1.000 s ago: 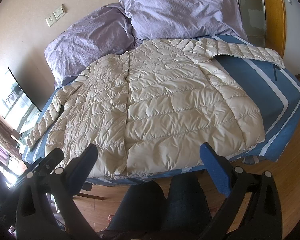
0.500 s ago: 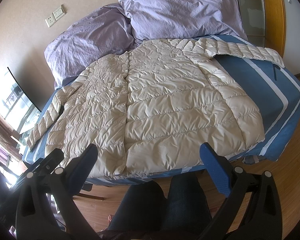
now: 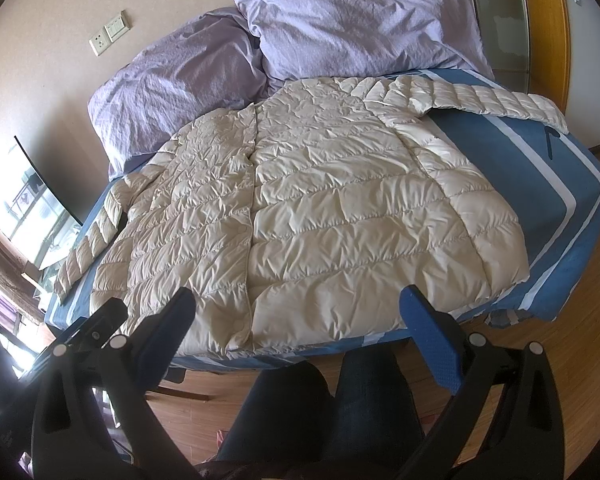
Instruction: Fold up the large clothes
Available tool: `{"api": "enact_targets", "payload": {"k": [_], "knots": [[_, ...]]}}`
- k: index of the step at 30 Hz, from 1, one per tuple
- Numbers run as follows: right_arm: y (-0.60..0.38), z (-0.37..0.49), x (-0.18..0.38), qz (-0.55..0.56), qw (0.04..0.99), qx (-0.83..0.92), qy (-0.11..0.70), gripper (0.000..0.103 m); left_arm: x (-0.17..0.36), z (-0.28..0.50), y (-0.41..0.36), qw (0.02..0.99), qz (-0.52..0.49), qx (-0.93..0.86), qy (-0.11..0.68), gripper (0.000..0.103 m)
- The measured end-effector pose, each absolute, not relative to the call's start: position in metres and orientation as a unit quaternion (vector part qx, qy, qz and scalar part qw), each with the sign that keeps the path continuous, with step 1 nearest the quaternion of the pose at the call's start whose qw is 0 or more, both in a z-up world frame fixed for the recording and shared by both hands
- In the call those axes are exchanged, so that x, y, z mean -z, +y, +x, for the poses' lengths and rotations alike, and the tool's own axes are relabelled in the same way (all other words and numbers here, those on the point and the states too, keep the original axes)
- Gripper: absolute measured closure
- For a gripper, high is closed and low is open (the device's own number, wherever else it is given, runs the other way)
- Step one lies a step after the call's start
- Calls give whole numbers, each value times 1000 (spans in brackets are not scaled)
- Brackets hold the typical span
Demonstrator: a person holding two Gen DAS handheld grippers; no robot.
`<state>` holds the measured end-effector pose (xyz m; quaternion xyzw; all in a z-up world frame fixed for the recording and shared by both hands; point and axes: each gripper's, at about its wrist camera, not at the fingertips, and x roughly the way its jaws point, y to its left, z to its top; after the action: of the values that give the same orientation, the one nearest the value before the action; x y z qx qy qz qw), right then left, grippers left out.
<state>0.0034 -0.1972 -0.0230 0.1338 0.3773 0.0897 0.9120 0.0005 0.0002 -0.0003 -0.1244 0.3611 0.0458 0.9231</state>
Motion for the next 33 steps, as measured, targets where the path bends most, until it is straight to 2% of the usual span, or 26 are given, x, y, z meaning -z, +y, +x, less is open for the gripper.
{"api": "enact_targets", "payload": {"k": [33], "knots": [[-200,12,23,133,911,-86,380,2,3,2,2,921,-123,-45,366,1]]}}
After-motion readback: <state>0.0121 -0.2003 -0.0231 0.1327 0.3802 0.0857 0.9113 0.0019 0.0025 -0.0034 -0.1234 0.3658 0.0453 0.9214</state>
